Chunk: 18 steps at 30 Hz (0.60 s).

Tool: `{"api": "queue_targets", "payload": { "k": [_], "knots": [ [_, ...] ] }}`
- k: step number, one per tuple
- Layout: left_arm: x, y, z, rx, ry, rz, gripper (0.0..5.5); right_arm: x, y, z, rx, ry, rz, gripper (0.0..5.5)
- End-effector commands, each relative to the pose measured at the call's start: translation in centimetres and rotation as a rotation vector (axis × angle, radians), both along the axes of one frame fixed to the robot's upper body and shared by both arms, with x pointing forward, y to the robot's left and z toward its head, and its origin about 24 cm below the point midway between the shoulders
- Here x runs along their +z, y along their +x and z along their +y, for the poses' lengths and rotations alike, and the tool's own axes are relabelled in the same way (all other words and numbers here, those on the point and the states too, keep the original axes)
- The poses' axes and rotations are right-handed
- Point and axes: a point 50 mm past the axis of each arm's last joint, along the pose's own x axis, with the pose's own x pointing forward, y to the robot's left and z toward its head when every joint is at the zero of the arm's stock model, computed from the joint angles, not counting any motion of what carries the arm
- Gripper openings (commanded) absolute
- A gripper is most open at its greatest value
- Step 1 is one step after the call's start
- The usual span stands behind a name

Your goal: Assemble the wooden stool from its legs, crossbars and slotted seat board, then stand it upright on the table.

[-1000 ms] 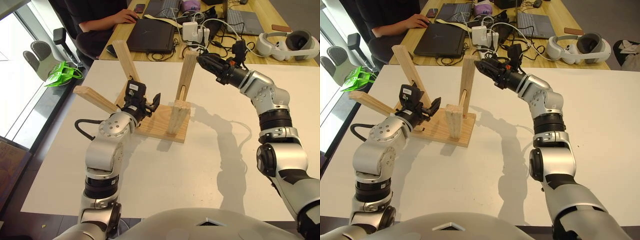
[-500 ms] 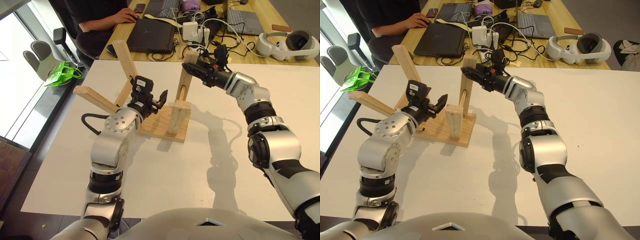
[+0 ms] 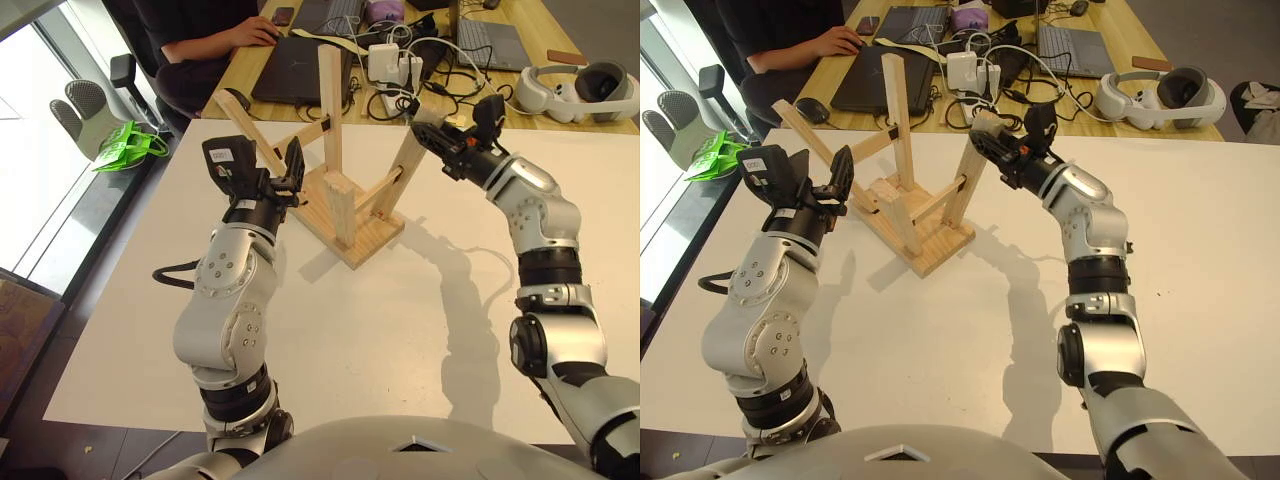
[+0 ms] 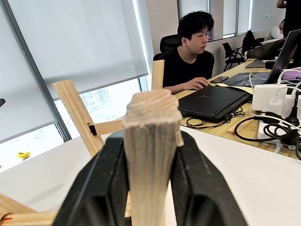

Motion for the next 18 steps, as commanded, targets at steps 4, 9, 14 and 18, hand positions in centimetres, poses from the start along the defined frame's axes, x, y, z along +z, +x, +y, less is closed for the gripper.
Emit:
{"api": "queue_targets", "payload": {
  "k": [4,9,14,18],
  "knots": [
    [0.8,-0.4,1.4,0.096,-0.001,-0.037,3.21,0.5,-6.4,0.2,-0.238,-0.127,0.042,1.00],
    [0.9,-0.7,1.8,0.129,0.002,-0.047,3.21,-0.1,-8.7,-0.1,-0.498,-0.087,0.094,1.00],
    [0.4,-0.8,1.6,0.119,0.002,-0.030,3.21,-1.2,-9.6,0.9,-0.531,0.038,0.148,1.00],
    [0.3,-0.6,1.6,0.120,0.001,-0.026,3.21,-0.5,-9.8,1.2,-0.482,0.178,0.125,1.72]
  ]
}}
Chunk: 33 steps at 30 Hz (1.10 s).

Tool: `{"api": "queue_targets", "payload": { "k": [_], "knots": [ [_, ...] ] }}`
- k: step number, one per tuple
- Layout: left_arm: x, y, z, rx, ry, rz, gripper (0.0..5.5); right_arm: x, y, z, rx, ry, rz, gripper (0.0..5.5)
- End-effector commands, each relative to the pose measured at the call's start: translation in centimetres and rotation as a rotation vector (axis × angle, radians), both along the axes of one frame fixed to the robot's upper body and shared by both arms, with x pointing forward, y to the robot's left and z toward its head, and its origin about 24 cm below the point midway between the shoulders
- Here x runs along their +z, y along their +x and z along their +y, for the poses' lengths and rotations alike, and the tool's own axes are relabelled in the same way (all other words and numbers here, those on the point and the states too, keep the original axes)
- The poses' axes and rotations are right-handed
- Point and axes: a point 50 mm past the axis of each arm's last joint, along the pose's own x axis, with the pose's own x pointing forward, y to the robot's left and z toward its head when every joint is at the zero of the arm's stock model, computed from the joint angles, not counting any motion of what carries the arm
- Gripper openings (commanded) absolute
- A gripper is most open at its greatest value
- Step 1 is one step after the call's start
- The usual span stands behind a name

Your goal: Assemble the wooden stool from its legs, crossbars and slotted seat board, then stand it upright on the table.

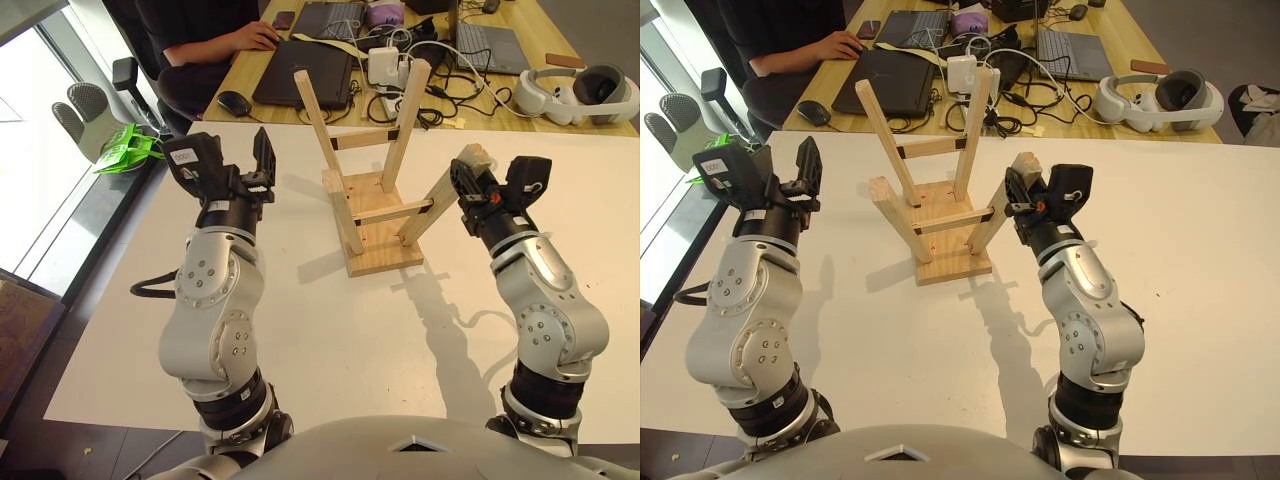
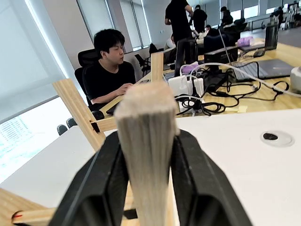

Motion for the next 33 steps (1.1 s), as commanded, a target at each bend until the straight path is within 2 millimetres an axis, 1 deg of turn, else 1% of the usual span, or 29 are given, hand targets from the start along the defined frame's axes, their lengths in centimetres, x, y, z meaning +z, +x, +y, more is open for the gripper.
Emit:
{"api": "queue_targets", "payload": {
  "k": [1,2,5,6,8,9,10,11,12,13,14,15,16,17,18,20,22,25,26,27,29,31,33],
  "knots": [
    [-0.3,0.2,-0.1,-0.004,0.002,0.013,3.21,0.6,-0.2,0.0,0.025,0.102,-0.048,1.91],
    [-0.4,0.2,0.0,-0.003,0.002,0.013,3.21,1.0,-0.3,0.0,0.034,0.117,-0.067,2.09],
    [-0.5,0.2,0.1,0.001,0.003,0.015,3.21,2.7,-0.7,-0.2,0.061,0.136,-0.148,2.09],
    [-0.5,0.1,0.2,0.005,0.003,0.014,3.21,3.8,-0.8,-0.3,0.067,0.131,-0.195,2.09],
    [-0.6,0.0,0.8,0.033,-0.016,0.021,3.21,8.0,-0.6,-0.1,0.104,0.159,-0.358,2.09],
    [-0.9,-0.1,1.2,0.062,-0.037,0.032,3.21,10.3,0.0,-0.3,0.098,0.195,-0.434,2.09],
    [-1.3,-0.1,1.6,0.094,-0.057,0.053,3.21,12.4,0.8,-1.0,0.059,0.228,-0.489,2.09],
    [-1.7,-0.1,1.9,0.125,-0.075,0.078,3.21,13.8,1.9,-2.2,-0.007,0.249,-0.512,2.09],
    [-2.0,-0.1,2.1,0.143,-0.080,0.098,3.21,14.0,3.0,-4.1,-0.112,0.241,-0.492,2.09],
    [-2.2,-0.1,2.1,0.150,-0.074,0.113,3.21,13.5,3.9,-5.8,-0.217,0.219,-0.448,2.09],
    [-2.5,-0.2,2.1,0.151,-0.068,0.133,3.21,12.0,4.6,-7.7,-0.328,0.161,-0.378,2.09],
    [-2.8,-0.2,2.1,0.149,-0.061,0.149,3.21,10.6,5.0,-9.0,-0.415,0.104,-0.316,2.09],
    [-3.0,-0.2,2.2,0.150,-0.058,0.165,3.21,9.4,5.2,-9.9,-0.460,0.076,-0.269,2.09],
    [-3.2,-0.2,2.3,0.152,-0.054,0.178,3.21,7.6,5.3,-10.6,-0.495,0.029,-0.205,2.09],
    [-3.3,-0.2,2.3,0.152,-0.051,0.185,3.21,6.1,5.3,-10.9,-0.501,0.009,-0.156,2.09],
    [-3.6,-0.1,2.2,0.135,-0.043,0.207,3.21,2.6,4.9,-10.4,-0.459,-0.049,-0.037,2.09],
    [-3.8,0.1,1.8,0.097,-0.017,0.219,3.21,0.4,4.5,-9.5,-0.402,-0.088,0.029,1.87],
    [-4.0,-0.1,0.9,0.002,0.038,0.221,2.76,-1.3,3.8,-8.4,-0.321,-0.118,0.070,1.29],
    [-4.3,-0.3,0.8,-0.016,0.067,0.238,2.54,-1.9,3.5,-8.3,-0.300,-0.138,0.085,1.07],
    [-4.6,-0.4,1.0,-0.019,0.092,0.254,2.47,-2.3,3.3,-8.3,-0.288,-0.156,0.100,0.96],
    [-5.1,-0.9,2.5,0.022,0.152,0.290,2.11,-2.9,3.1,-9.0,-0.299,-0.210,0.127,0.57],
    [-5.6,-1.5,5.2,0.126,0.197,0.335,1.83,-3.2,3.0,-9.9,-0.327,-0.281,0.148,0.23],
    [-5.7,-1.9,7.3,0.218,0.226,0.366,1.60,-3.4,3.0,-10.7,-0.360,-0.327,0.170,0.02]
  ]
}}
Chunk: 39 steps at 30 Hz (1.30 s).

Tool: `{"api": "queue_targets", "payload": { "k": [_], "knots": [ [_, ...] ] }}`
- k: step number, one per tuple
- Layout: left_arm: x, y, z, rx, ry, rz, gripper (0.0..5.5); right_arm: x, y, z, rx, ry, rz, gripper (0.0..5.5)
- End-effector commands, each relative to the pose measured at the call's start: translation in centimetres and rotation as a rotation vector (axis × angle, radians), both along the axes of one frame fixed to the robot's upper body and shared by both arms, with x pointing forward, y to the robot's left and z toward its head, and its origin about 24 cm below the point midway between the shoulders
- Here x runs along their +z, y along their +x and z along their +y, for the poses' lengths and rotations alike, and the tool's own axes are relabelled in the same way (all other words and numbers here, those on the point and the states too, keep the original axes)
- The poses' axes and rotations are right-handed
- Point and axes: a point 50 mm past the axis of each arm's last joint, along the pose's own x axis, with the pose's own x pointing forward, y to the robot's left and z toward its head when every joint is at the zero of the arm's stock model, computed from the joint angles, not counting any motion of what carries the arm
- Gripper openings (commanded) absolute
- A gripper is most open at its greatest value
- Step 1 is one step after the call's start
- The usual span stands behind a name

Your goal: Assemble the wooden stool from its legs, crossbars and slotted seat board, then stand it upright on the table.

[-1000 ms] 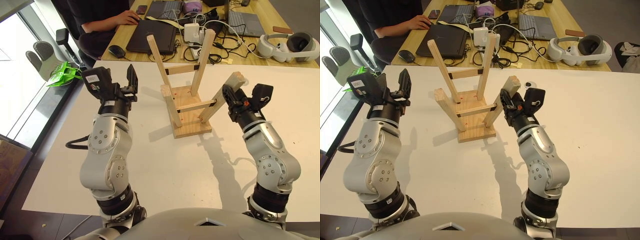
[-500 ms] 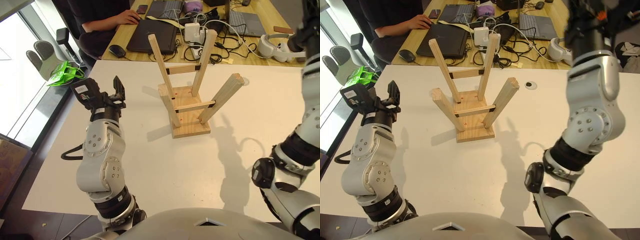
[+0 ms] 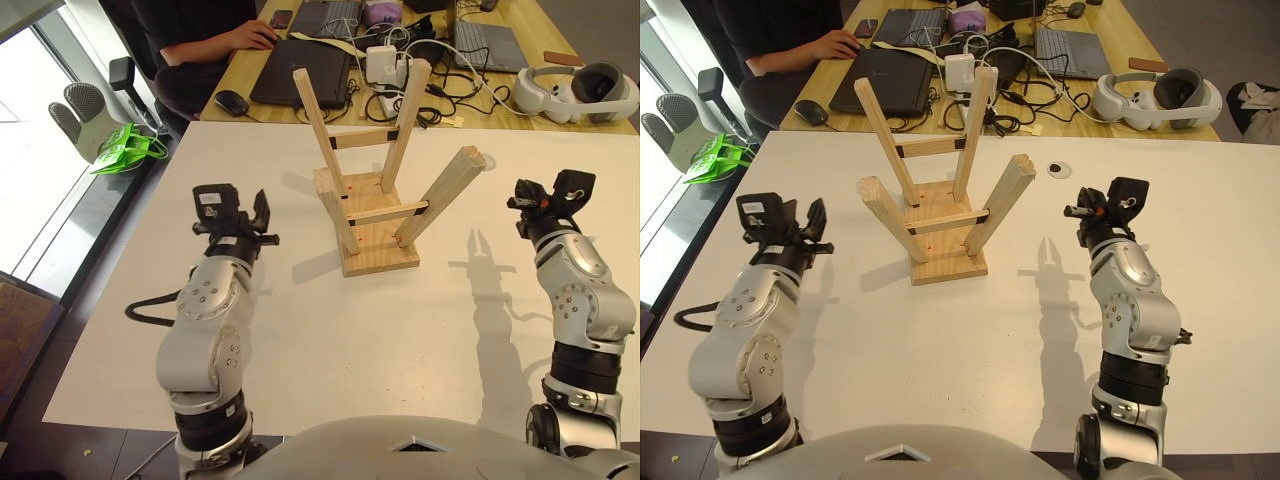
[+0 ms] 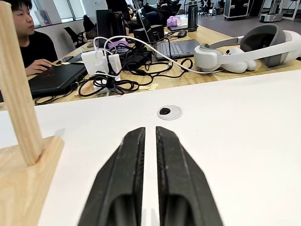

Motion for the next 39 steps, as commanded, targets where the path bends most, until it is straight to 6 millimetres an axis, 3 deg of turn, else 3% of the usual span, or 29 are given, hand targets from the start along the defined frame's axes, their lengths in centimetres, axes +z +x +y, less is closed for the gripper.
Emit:
{"api": "queue_targets", "payload": {
  "k": [1,4,6,7,10,12,14,15,26,29,31,33,36,39],
  "knots": [
    [-0.4,-0.9,4.2,0.172,0.088,0.066,1.40,-0.4,0.0,-1.6,-0.061,-0.092,0.046,0.00],
    [-0.6,-1.1,4.5,0.218,0.066,0.118,1.24,-0.6,0.3,-0.9,-0.022,-0.109,0.062,0.00],
    [-0.7,-0.7,2.7,0.174,0.030,0.137,1.24,-0.7,0.6,0.7,0.037,-0.089,0.063,0.00],
    [-0.7,-0.4,1.2,0.124,0.003,0.142,1.24,-0.6,0.7,1.8,0.076,-0.060,0.054,0.00],
    [0.3,0.1,-6.3,-0.135,-0.137,0.138,1.24,0.4,-0.1,7.5,0.331,0.136,0.010,0.00],
    [2.4,0.4,-11.6,-0.330,-0.230,0.109,1.24,2.5,-2.1,12.0,0.617,0.340,-0.037,0.00],
    [4.1,0.3,-14.4,-0.441,-0.273,0.086,1.24,4.0,-3.8,14.2,0.807,0.422,-0.059,0.00],
    [4.4,0.2,-14.9,-0.456,-0.278,0.084,1.24,4.2,-4.0,14.4,0.832,0.422,-0.058,0.00],
    [1.2,-0.3,-9.1,-0.270,-0.202,0.222,1.24,2.7,0.0,7.4,0.331,0.187,-0.025,0.00],
    [1.0,-0.5,-7.7,-0.243,-0.176,0.230,1.24,3.6,0.6,6.1,0.247,0.190,-0.090,0.00],
    [1.6,-0.3,-6.6,-0.222,-0.165,0.192,1.24,5.6,1.1,5.2,0.212,0.220,-0.205,0.00],
    [4.1,0.7,-4.8,-0.171,-0.163,0.022,1.24,9.1,2.0,4.7,0.224,0.263,-0.361,0.00],
    [11.9,3.5,-2.3,-0.209,-0.153,-0.354,1.24,15.3,3.1,6.3,0.456,0.296,-0.533,0.00],
    [19.5,5.4,-2.3,-0.386,-0.153,-0.593,1.24,20.0,3.9,8.2,0.686,0.259,-0.613,0.00]
  ]
}}
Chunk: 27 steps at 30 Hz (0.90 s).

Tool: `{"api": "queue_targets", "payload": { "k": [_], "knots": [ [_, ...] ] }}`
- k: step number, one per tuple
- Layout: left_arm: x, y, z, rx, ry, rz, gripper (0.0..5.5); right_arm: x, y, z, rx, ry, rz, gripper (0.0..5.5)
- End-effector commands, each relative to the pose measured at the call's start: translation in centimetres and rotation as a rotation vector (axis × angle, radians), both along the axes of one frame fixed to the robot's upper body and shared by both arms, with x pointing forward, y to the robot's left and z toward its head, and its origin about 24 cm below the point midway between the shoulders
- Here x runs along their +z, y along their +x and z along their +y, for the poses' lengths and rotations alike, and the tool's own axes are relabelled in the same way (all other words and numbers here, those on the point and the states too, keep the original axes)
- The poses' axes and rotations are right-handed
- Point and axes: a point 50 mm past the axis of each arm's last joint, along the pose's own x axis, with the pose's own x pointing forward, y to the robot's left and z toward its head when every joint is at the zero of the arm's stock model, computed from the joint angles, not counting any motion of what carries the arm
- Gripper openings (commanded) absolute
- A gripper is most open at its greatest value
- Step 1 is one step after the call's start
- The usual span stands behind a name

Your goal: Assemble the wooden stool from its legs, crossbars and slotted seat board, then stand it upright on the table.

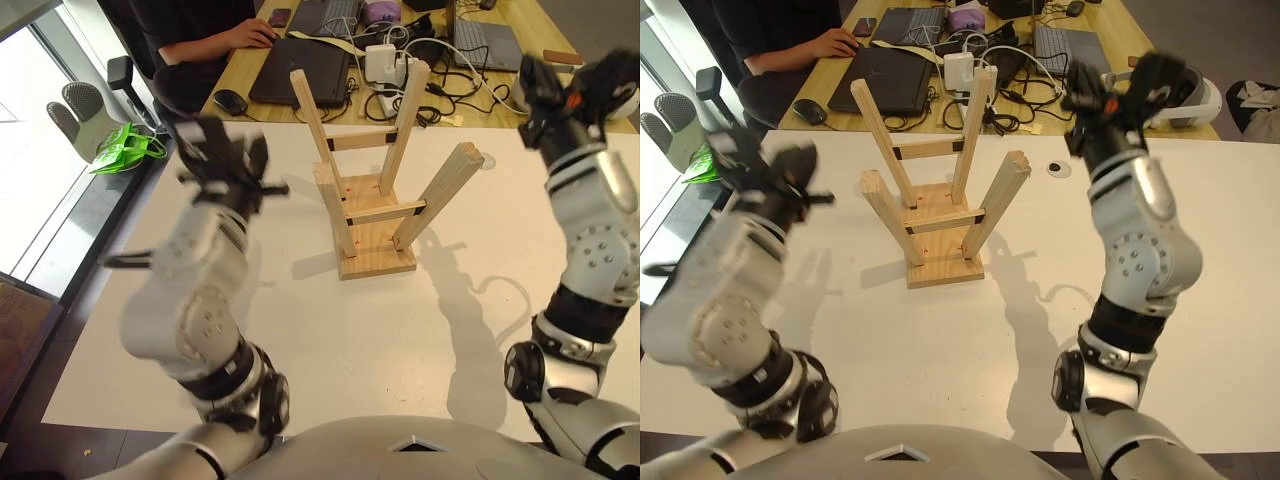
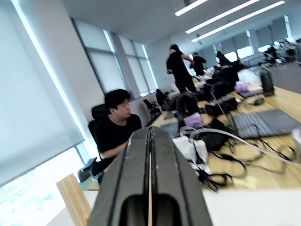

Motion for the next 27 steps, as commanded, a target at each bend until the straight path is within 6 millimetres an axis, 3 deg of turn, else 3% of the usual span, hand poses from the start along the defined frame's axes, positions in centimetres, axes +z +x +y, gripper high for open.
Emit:
{"api": "queue_targets", "payload": {
  "k": [1,2,4,6,7,9,11,13,15,17,22,25,27],
  "knots": [
    [10.1,2.0,-0.5,-0.226,-0.015,-0.331,1.24,6.3,1.0,2.4,0.242,-0.098,-0.156,0.00],
    [11.6,1.9,-1.1,-0.291,-0.029,-0.377,1.24,7.1,1.1,2.8,0.271,-0.122,-0.169,0.00],
    [12.6,1.3,-2.0,-0.375,-0.061,-0.408,1.24,7.8,0.9,2.9,0.313,-0.142,-0.177,0.00],
    [11.8,1.2,-2.5,-0.401,-0.095,-0.369,1.24,7.4,0.7,2.8,0.340,-0.134,-0.144,0.00],
    [10.5,1.3,-3.0,-0.414,-0.094,-0.306,1.24,6.3,0.6,2.7,0.353,-0.133,-0.090,0.00],
    [6.2,1.2,-4.8,-0.479,-0.038,-0.090,1.24,2.6,-0.1,2.6,0.385,-0.153,0.070,0.00],
    [-0.9,-0.6,-7.5,-0.627,0.085,0.235,1.24,-4.2,-1.9,1.9,0.405,-0.285,0.347,0.00],
    [-6.7,-3.2,-8.7,-0.716,0.200,0.496,1.24,-9.5,-4.0,1.1,0.428,-0.419,0.606,0.00],
    [-9.8,-4.8,-8.6,-0.712,0.316,0.631,1.24,-11.9,-5.3,1.3,0.468,-0.477,0.710,0.00],
    [-9.8,-4.4,-8.2,-0.653,0.334,0.625,1.24,-12.1,-5.3,1.7,0.472,-0.477,0.698,0.00],
    [-6.6,-1.6,-7.1,-0.481,0.219,0.423,1.24,-11.4,-3.9,2.0,0.411,-0.471,0.622,0.00],
    [-3.8,-0.4,-6.7,-0.415,0.093,0.260,1.24,-8.6,-1.6,1.5,0.262,-0.365,0.463,0.00],
    [-1.8,-0.2,-6.3,-0.390,-0.005,0.146,1.24,-4.6,-0.4,1.4,0.224,-0.194,0.276,0.00]
  ]
}}
